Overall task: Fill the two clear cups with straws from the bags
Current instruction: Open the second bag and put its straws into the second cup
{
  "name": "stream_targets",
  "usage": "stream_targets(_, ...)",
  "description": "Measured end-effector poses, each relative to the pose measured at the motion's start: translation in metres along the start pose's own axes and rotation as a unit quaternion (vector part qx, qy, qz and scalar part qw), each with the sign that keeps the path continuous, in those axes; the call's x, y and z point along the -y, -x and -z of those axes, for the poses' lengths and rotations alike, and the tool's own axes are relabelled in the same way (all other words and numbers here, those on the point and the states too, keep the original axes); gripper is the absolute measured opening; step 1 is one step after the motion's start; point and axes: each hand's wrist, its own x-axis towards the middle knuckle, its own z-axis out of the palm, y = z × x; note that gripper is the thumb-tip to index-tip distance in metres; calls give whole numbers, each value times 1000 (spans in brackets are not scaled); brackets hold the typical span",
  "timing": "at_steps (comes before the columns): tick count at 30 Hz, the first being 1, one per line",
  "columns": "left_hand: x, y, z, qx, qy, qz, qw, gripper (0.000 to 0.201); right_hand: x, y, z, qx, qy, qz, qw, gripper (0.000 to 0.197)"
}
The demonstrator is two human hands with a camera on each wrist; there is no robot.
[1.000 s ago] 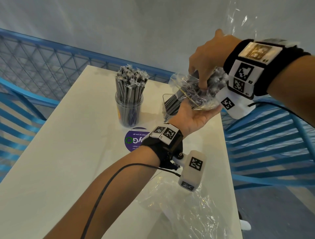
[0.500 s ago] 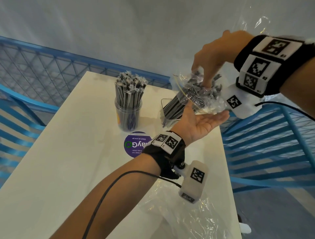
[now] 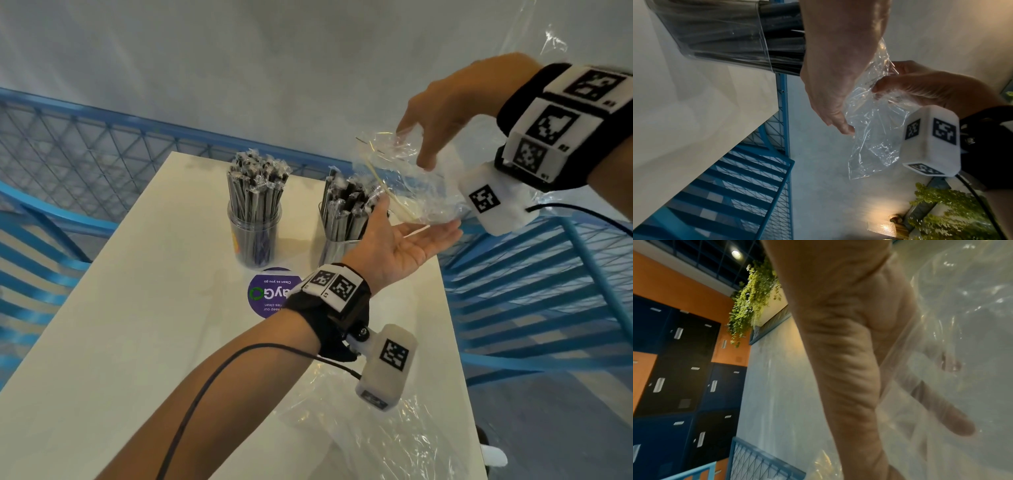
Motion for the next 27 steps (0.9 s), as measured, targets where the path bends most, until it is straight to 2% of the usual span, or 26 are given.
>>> stream_targets(8, 1, 8, -1, -16, -133, 4, 991, 74, -37, 17, -40, -21, -152, -22, 988, 92)
stream_targets(13, -8, 18, 1, -43, -235, -14, 971, 83, -54, 28, -78, -40, -248, -9, 968, 100)
stream_targets(15, -12, 23, 2, -54, -285, -30, 956, 78, -55, 38, -90, -58, -301, 11, 952, 99)
stream_targets(17, -17, 31, 3, -60, -339, -58, 937, 67, -54, 51, -102, -86, -354, 29, 931, 94)
stream_targets(19, -24, 42, 4, -55, -392, -83, 915, 69, -49, 66, -112, -130, -420, 50, 897, 84)
stream_targets(22, -34, 63, 2, -31, -472, -78, 878, 92, -30, 81, -129, -196, -544, 85, 811, 53)
stream_targets(23, -36, 70, 2, -22, -502, -83, 860, 92, -21, 84, -133, -206, -581, 97, 782, 46)
stream_targets(25, -40, 81, 4, -15, -538, -113, 835, 72, 1, 86, -141, -201, -621, 123, 747, 39)
stream_targets(27, -46, 93, 7, -21, -551, -146, 821, 46, 20, 83, -147, -181, -634, 149, 737, 40)
